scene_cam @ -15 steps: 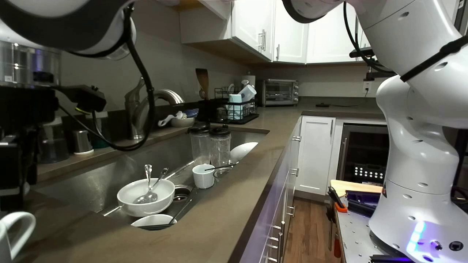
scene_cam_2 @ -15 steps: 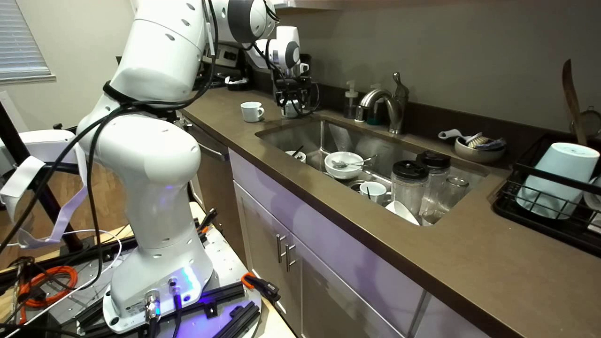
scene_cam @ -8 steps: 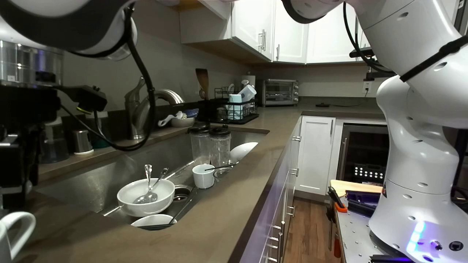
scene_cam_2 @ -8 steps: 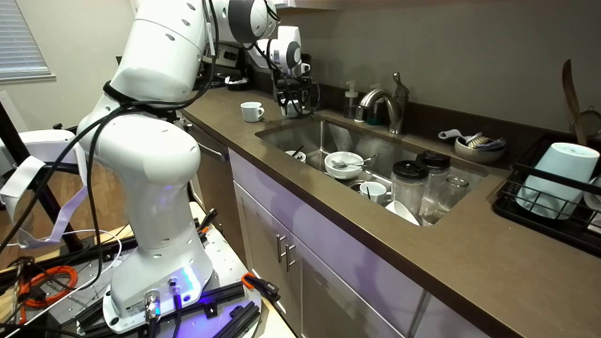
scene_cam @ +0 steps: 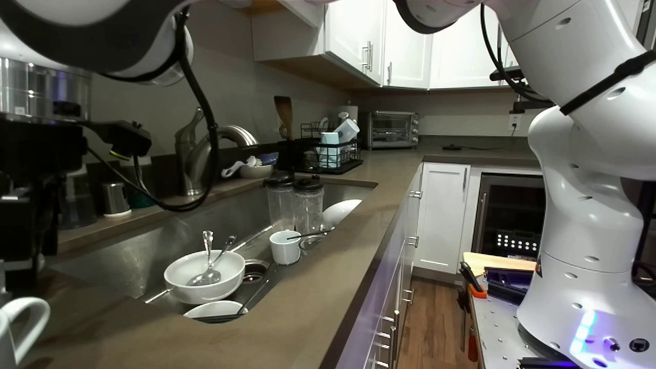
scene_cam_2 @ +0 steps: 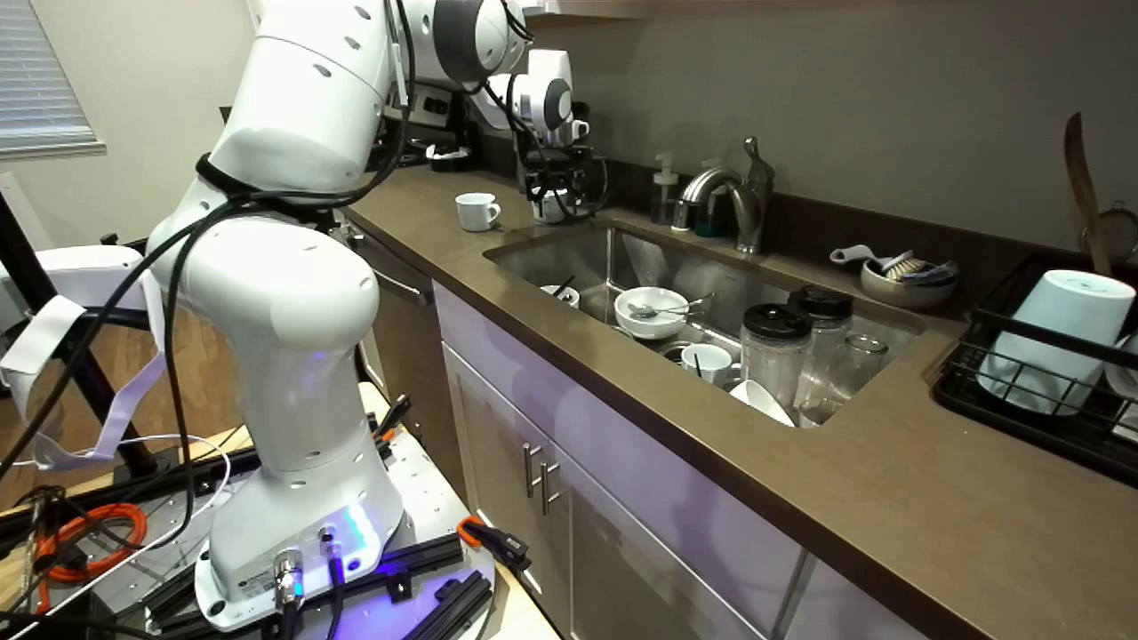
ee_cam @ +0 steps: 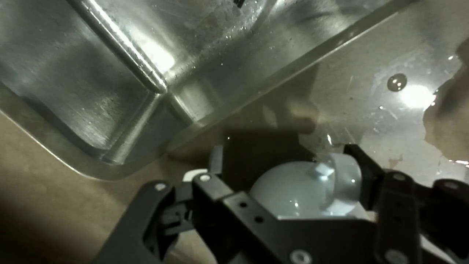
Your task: Pour the water from the cup beside the sink into the sink
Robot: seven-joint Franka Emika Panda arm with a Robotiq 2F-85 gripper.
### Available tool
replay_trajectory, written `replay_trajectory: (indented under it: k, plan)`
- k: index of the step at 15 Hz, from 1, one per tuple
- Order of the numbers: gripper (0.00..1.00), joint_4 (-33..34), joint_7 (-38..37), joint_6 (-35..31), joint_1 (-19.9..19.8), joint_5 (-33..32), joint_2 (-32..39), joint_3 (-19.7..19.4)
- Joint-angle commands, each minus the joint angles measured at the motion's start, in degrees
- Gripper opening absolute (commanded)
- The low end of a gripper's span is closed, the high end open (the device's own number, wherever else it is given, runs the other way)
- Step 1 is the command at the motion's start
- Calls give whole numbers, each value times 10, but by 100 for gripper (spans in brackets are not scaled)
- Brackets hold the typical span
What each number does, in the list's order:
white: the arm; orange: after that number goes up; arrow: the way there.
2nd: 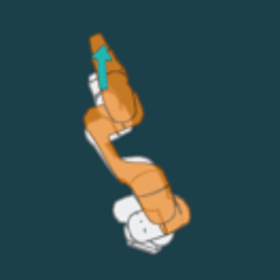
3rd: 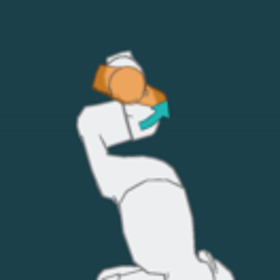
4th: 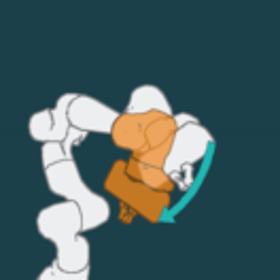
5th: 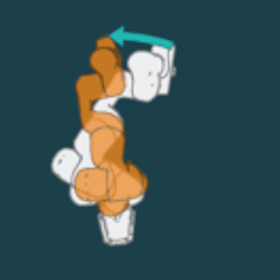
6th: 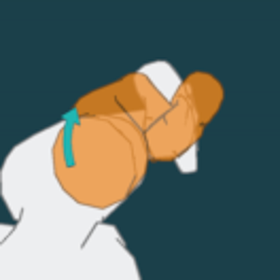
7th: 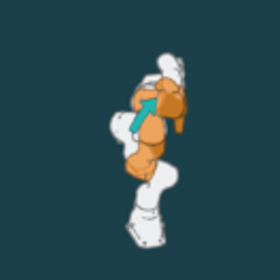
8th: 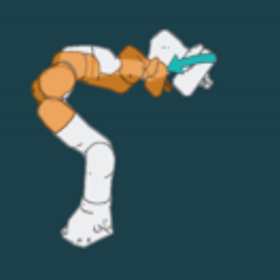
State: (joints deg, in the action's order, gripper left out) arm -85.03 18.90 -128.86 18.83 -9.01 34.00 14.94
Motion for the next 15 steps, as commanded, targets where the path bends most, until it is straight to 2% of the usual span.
replay_trajectory:
  k: [1, 2, 3, 4, 6, 7, 8, 9, 14, 15]
  plan:
    - [53, 14, 23, -5, -9, 15, 10, 10]
    - [51, 15, 23, -5, -9, 15, 11, 10]
    - [58, 18, 21, -1, -7, 14, 13, 10]
    - [58, 21, 21, 1, -7, 14, 14, 10]
    - [69, 26, 21, 3, -6, 13, 17, 9]
    - [66, 28, 22, 3, -6, 12, 18, 9]
    - [43, 31, 22, 3, -5, 12, 20, 9]
    - [42, 33, 22, 3, -6, 13, 22, 9]
    - [9, 37, 20, 2, -3, 13, 27, 13]
    - [5, 38, 20, 3, -2, 12, 29, 13]
